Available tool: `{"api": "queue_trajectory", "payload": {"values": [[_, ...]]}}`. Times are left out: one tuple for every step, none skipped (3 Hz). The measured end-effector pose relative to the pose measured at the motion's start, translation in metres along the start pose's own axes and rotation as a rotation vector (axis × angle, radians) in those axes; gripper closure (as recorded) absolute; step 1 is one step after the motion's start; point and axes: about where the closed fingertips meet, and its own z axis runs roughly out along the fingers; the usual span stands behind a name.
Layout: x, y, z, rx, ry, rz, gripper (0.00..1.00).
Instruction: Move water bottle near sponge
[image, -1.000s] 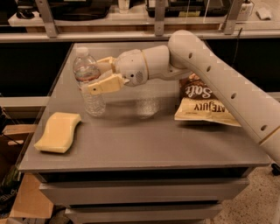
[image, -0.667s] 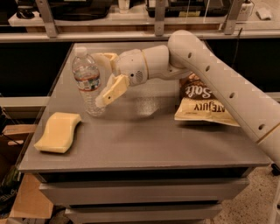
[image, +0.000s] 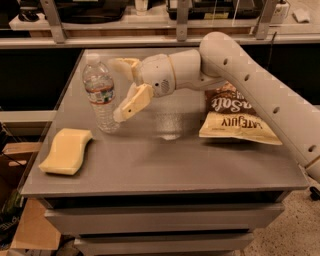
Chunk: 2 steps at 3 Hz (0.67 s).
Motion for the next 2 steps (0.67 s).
{"api": "queue_trajectory", "payload": {"values": [[-0.0063,0.0078,-0.0114,0.030,0.012,0.000,0.00],[-0.0058,0.0113,-0.0175,0.047,0.017,0.013,0.00]]}}
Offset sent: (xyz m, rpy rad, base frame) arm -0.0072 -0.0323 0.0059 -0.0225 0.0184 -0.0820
